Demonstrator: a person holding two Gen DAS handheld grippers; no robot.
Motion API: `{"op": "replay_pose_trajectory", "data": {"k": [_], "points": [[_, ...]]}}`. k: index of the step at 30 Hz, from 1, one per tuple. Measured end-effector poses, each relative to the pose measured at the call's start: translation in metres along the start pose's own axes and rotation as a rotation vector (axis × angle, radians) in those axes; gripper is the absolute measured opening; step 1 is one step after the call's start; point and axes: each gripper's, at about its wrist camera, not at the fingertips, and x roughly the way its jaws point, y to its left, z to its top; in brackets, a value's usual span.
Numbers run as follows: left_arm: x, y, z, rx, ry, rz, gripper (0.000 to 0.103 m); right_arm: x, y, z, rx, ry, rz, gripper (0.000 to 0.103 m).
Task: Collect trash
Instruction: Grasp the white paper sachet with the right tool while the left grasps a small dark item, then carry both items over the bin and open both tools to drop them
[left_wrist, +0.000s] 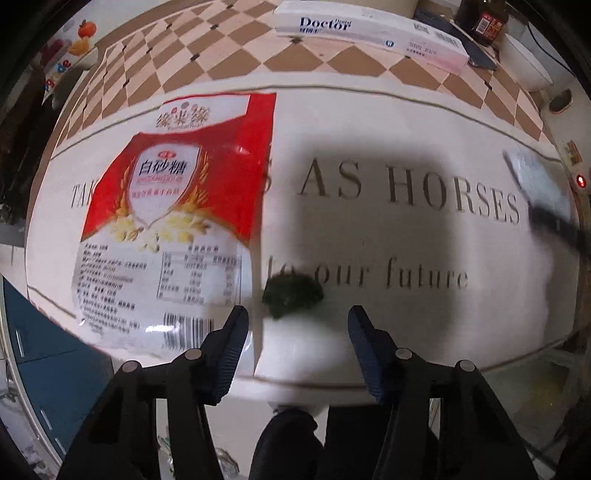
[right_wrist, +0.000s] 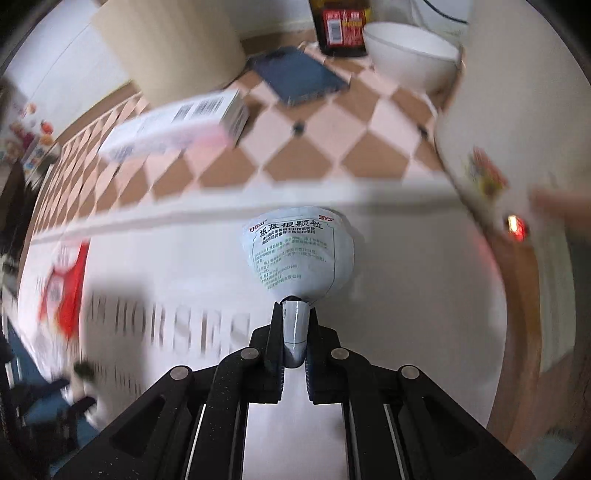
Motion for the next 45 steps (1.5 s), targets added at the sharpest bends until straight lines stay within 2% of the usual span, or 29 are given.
{"op": "replay_pose_trajectory", "data": {"k": [2,4,5,6,10,15,21,24,31,35,38,40,45], "points": [[0.001,-0.002,0.004,0.003,-0.027,0.012,0.029,-0.001,0.003,-0.014,-0.014,0.010,-0.005,0.008],[0.004,-0.004,0.006,0.004,-0.030,0.009,0.025,-0.002,0.003,-0.022,-0.018,0.014,-0.007,0.008],[0.003,-0.005,0.005,0.007,-0.046,0.016,0.024,-0.004,0.003,-0.026,-0.019,0.013,-0.009,0.008],[0.004,-0.004,0.004,0.000,-0.022,0.020,0.023,-0.006,0.003,-0.028,-0.018,0.010,-0.009,0.008],[-0.006,-0.009,-0.003,0.014,-0.054,0.027,0.023,-0.023,0.001,-0.039,-0.018,-0.015,-0.013,0.008],[-0.038,-0.024,-0.011,0.040,-0.133,0.020,0.022,-0.043,-0.005,-0.043,-0.001,-0.060,-0.008,0.008],[-0.090,-0.016,-0.038,0.059,-0.248,-0.022,0.022,-0.082,0.007,-0.058,0.013,-0.120,0.028,0.008],[-0.104,-0.002,-0.045,0.071,-0.301,-0.044,0.022,-0.108,0.021,-0.074,0.012,-0.157,0.045,0.008],[-0.127,0.032,-0.104,0.105,-0.380,-0.087,0.022,-0.151,0.067,-0.145,0.038,-0.227,0.061,0.008],[-0.120,0.055,-0.148,0.113,-0.359,-0.115,0.022,-0.156,0.095,-0.208,0.071,-0.220,0.035,0.008],[-0.096,0.072,-0.179,0.116,-0.305,-0.123,0.022,-0.143,0.111,-0.253,0.094,-0.178,0.023,0.008],[-0.076,0.079,-0.193,0.106,-0.258,-0.127,0.022,-0.128,0.118,-0.279,0.110,-0.141,0.023,0.008],[0.005,0.097,-0.223,0.067,-0.105,-0.094,0.022,-0.055,0.131,-0.338,0.153,0.006,0.053,0.008]]}}
